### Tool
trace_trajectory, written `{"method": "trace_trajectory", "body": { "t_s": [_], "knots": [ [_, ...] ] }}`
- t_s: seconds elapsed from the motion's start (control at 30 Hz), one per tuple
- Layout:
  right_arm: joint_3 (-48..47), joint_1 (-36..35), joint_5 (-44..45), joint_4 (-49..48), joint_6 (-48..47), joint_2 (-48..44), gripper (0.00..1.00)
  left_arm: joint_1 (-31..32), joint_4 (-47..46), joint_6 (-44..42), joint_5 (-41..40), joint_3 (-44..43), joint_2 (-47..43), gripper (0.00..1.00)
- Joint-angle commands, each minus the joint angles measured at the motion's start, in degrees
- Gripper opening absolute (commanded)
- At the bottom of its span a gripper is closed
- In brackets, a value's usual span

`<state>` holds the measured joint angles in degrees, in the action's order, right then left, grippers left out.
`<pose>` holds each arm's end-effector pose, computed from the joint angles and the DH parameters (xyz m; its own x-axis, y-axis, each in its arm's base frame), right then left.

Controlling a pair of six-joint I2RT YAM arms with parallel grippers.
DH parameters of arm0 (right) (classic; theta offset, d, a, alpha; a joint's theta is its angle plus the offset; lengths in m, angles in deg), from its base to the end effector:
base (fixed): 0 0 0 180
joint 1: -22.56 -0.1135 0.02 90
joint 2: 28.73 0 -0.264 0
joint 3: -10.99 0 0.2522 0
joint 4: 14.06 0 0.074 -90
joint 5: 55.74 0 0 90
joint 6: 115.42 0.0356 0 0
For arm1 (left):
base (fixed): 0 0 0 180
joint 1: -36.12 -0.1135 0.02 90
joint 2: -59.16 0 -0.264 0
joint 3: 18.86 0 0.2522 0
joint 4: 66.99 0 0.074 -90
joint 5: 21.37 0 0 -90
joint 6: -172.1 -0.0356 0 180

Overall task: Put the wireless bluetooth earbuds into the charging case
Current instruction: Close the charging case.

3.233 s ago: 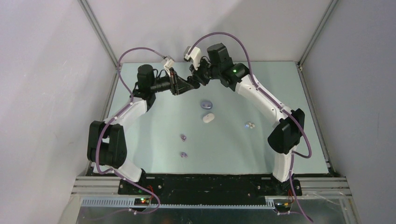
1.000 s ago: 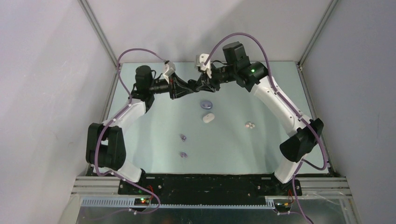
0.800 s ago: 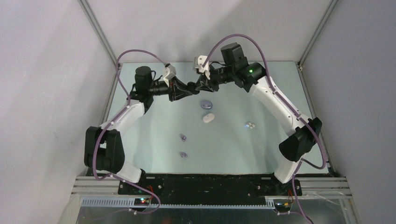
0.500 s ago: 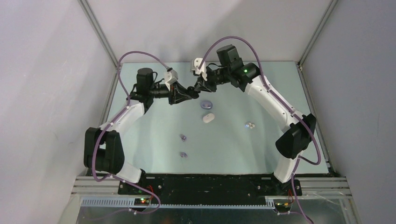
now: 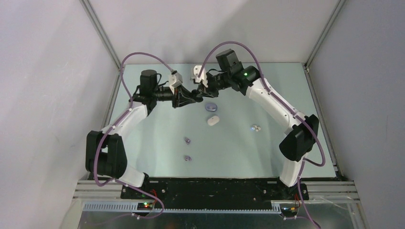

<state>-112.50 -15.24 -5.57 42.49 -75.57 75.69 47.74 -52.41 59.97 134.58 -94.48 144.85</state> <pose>0.3057 0.2660 0.3899 0.3616 -0.4657 -0.8077 -0.9281 -0.0971 -0.3595 0.3156 -0.0981 0.2957 -0.0413 0.1652 -0.9854 0.9830 0.1833 -0.0104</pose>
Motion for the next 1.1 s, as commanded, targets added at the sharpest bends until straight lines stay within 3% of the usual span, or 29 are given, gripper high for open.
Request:
{"method": "trace_trajectory", "body": {
  "t_s": [0.0, 0.37, 0.7, 0.93, 1.07],
  "knots": [
    [-1.9, -0.8, 2.6, 0.0, -2.5, 0.9, 0.26, 0.5, 1.7, -3.3, -0.1, -3.0, -2.8, 0.00],
    [-2.7, -1.5, 4.8, -1.3, -2.7, 2.3, 0.23, 0.7, 5.9, -7.3, -0.5, -4.3, -2.9, 0.00],
    [-4.4, -1.7, 4.0, -0.9, 0.0, 4.1, 0.03, 0.7, 6.6, -7.9, -0.8, -4.8, -2.8, 0.00],
    [-5.0, -1.5, 4.2, -0.8, 1.3, 3.7, 0.09, 0.7, 6.6, -7.0, -1.6, -4.7, -2.7, 0.00],
    [-4.7, 0.8, 0.0, -0.5, 2.5, 0.7, 0.20, 0.6, 6.9, -6.7, -3.0, -4.8, -1.9, 0.00]
  ]
}}
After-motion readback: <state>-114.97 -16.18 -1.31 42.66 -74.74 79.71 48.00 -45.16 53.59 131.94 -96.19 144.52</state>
